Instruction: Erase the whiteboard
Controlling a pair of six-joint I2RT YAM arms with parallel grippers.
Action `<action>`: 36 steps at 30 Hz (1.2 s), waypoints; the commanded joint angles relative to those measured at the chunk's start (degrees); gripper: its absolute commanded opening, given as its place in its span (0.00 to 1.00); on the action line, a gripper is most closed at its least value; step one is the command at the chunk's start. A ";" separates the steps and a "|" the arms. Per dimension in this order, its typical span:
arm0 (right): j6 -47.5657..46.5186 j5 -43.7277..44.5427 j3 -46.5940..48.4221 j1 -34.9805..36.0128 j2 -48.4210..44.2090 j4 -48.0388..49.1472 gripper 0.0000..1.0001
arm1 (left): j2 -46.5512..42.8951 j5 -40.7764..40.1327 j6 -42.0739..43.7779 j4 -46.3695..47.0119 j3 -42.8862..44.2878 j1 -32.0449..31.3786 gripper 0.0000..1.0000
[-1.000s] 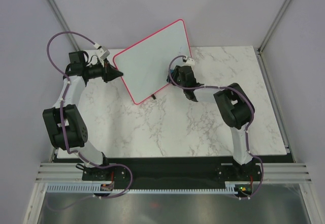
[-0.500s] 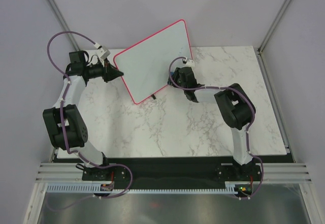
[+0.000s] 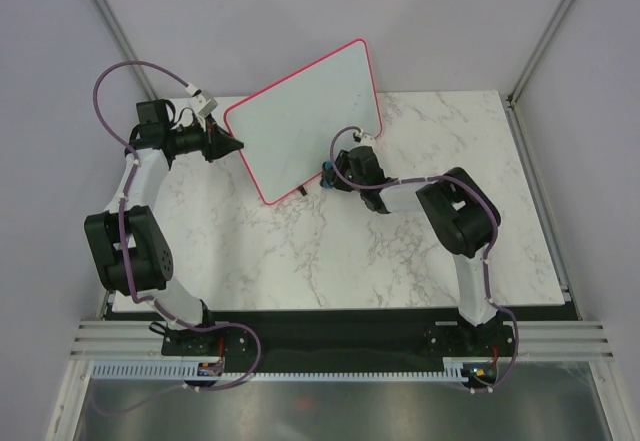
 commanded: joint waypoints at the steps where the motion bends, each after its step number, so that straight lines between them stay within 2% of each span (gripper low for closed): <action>1: 1.33 -1.06 -0.13 0.47 -0.16 -0.51 0.00 | -1.18 -2.39 7.78 2.58 1.51 -0.22 0.02; 6: -0.34 0.96 2.69 0.38 -1.92 -3.50 0.00 | -1.62 -2.39 7.69 2.49 1.51 -0.22 0.02; 10: -3.59 2.11 5.15 0.03 -3.59 -2.19 0.00 | -2.06 -2.48 7.69 2.49 1.42 -0.13 0.02; 15: -1.67 1.59 8.13 -2.25 0.44 0.10 0.00 | -2.50 -2.48 7.69 2.23 1.42 -0.22 0.02; 22: -1.05 6.06 6.91 -3.48 -0.34 -2.80 0.00 | -2.06 -2.13 7.69 2.14 1.95 -0.22 0.02; 28: -3.24 3.52 5.76 -5.06 -0.43 0.80 0.00 | -1.79 -2.21 7.34 2.14 1.69 -0.22 0.02; 32: -4.73 0.97 11.56 -8.23 0.09 0.89 0.00 | -1.97 -2.48 8.04 1.35 1.68 -0.22 0.02; 36: -8.07 4.56 20.15 -9.55 2.03 -1.39 0.00 | -2.23 -2.57 8.57 0.65 1.25 -0.22 0.02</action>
